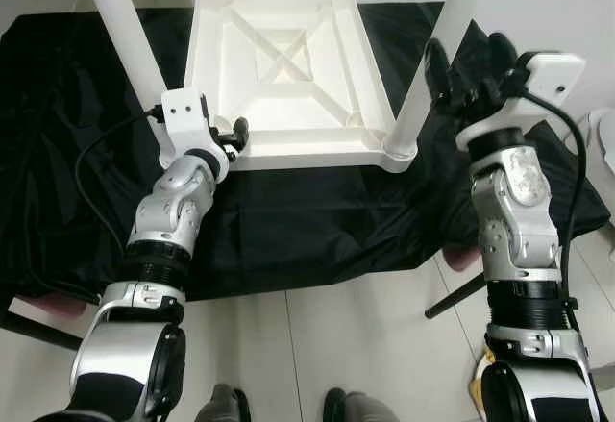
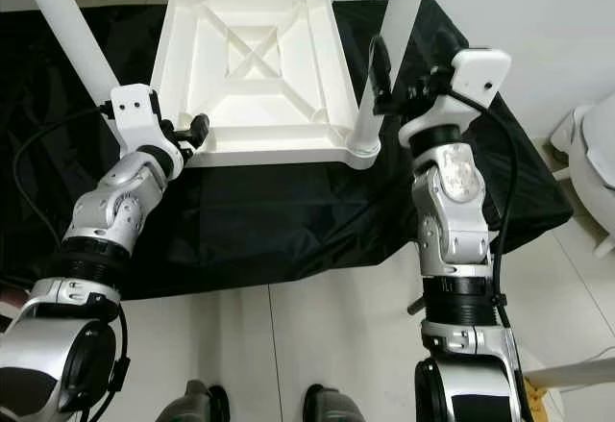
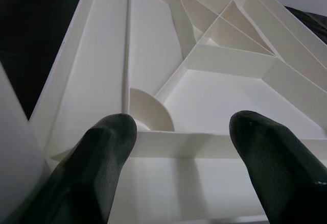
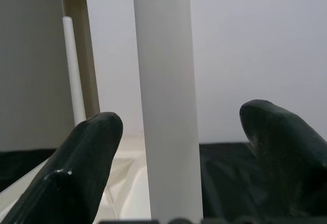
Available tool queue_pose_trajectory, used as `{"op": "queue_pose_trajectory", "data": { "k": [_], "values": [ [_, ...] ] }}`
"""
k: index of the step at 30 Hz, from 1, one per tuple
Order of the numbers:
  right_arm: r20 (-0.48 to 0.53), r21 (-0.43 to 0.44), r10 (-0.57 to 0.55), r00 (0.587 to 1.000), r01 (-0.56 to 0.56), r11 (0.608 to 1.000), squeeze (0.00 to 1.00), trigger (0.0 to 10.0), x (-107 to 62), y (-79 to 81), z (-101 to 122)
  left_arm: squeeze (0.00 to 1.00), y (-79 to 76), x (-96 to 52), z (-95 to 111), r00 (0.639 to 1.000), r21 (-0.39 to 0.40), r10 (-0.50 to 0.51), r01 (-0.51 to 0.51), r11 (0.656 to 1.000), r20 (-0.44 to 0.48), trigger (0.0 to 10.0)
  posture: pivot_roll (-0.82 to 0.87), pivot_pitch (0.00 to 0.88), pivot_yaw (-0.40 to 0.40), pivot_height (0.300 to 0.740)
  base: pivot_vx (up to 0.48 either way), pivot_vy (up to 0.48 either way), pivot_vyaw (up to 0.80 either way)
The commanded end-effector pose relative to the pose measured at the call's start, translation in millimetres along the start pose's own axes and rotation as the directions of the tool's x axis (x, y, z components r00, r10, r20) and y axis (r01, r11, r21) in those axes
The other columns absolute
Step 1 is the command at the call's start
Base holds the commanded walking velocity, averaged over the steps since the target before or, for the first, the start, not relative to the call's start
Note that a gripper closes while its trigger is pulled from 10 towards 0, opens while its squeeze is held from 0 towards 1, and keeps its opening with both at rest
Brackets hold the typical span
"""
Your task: Building children table
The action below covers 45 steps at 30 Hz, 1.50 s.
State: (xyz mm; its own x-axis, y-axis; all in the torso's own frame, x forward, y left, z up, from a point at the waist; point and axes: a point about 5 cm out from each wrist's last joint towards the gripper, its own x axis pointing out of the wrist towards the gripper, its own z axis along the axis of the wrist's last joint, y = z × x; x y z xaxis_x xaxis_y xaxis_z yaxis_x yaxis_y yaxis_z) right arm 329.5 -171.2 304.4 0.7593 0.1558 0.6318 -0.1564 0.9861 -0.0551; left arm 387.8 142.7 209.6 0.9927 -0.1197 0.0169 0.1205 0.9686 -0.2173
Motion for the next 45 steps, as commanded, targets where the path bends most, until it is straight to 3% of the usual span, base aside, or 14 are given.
{"op": "queue_pose_trajectory", "data": {
  "k": [1,2,3,5,9,12,15,18,33,34,35,36,43,45],
  "values": [
    [0.015,-0.002,-0.005,1.000,0.005,1.000,0.00,10.0,2.6,-3.5,4.2,0.00,3.9,-0.7,-6.8,0.999,0.005,0.047,-0.047,0.999,-0.017,10.0,-0.04,0.158,0.012,0.740,0.000,0.000,0.00],
    [0.015,-0.002,-0.005,1.000,0.005,1.000,0.00,10.0,2.6,-3.5,4.2,0.00,3.9,-0.7,-6.8,0.999,0.005,0.047,-0.047,0.999,-0.017,10.0,-0.04,0.158,0.012,0.740,0.000,0.000,0.00],
    [0.034,0.002,0.010,0.999,-0.010,1.000,0.00,10.0,16.7,-2.7,9.7,0.00,1.6,-1.3,-8.4,0.999,0.008,0.042,-0.042,0.999,-0.015,10.0,-0.04,0.160,0.009,0.740,0.000,0.000,0.00],
    [0.038,0.000,0.019,0.999,-0.019,1.000,0.00,10.0,25.3,-2.2,12.5,0.00,1.1,-1.5,-9.4,0.999,0.010,0.043,-0.042,0.999,-0.014,10.0,-0.04,0.162,0.008,0.740,0.000,0.000,0.00],
    [0.040,-0.002,0.024,0.999,-0.024,1.000,0.00,10.0,30.6,-1.9,14.3,0.00,1.0,-1.5,-10.0,0.999,0.011,0.044,-0.044,0.999,-0.014,10.0,-0.04,0.162,0.008,0.740,0.000,0.000,0.00],
    [0.053,-0.015,0.049,0.997,-0.048,0.999,0.00,10.0,56.0,-3.1,25.6,0.00,0.2,-2.2,-14.7,0.998,0.002,0.052,-0.052,0.999,-0.018,10.0,-0.04,0.177,0.002,0.740,0.000,0.000,0.00],
    [0.057,-0.018,0.058,0.997,-0.057,0.998,0.00,10.0,63.3,-3.1,29.4,0.00,0.0,-2.7,-15.7,0.998,0.001,0.052,-0.052,0.999,-0.018,10.0,-0.04,0.180,0.000,0.740,0.000,0.000,0.00],
    [0.097,-0.029,0.099,0.990,-0.096,0.995,0.00,10.0,82.5,0.3,45.3,0.00,2.0,-5.3,-18.2,0.998,0.021,0.061,-0.061,0.998,-0.017,10.0,-0.03,0.203,-0.008,0.740,0.000,0.000,0.00],
    [0.189,-0.023,0.117,0.975,-0.115,0.993,0.00,10.0,104.5,2.7,69.5,0.00,7.0,-9.9,-24.5,0.995,0.054,0.094,-0.092,0.994,-0.027,10.0,-0.02,0.235,-0.008,0.740,0.000,0.000,0.00],
    [0.201,-0.020,0.121,0.972,-0.119,0.993,0.00,8.1,106.8,3.3,74.1,0.00,8.4,-10.2,-24.9,0.994,0.055,0.105,-0.103,0.993,-0.029,10.0,-0.02,0.239,-0.009,0.740,0.000,0.000,0.00],
    [0.201,-0.020,0.121,0.972,-0.119,0.993,0.00,8.1,106.8,3.3,74.1,0.00,8.4,-10.2,-24.9,0.994,0.055,0.105,-0.103,0.993,-0.029,10.0,-0.02,0.239,-0.009,0.740,0.000,0.000,0.00],
    [0.215,-0.011,0.127,0.968,-0.128,0.992,0.00,0.0,108.8,3.9,78.8,0.00,9.8,-10.4,-26.5,0.992,0.059,0.119,-0.117,0.991,-0.036,10.0,-0.02,0.242,-0.010,0.740,0.000,0.000,0.00],
    [0.226,0.000,0.136,0.965,-0.140,0.990,0.00,0.0,110.1,1.8,86.6,0.00,19.7,-10.6,-35.1,0.977,0.086,0.202,-0.196,0.977,-0.065,10.0,-0.03,0.247,-0.012,0.740,0.000,0.000,0.00],
    [0.230,0.022,0.124,0.965,-0.133,0.991,0.00,0.0,108.0,-4.9,90.5,0.00,30.0,-10.8,-35.3,0.961,0.126,0.269,-0.259,0.957,-0.065,10.0,-0.03,0.247,-0.010,0.740,0.000,0.000,0.00]
  ]
}}
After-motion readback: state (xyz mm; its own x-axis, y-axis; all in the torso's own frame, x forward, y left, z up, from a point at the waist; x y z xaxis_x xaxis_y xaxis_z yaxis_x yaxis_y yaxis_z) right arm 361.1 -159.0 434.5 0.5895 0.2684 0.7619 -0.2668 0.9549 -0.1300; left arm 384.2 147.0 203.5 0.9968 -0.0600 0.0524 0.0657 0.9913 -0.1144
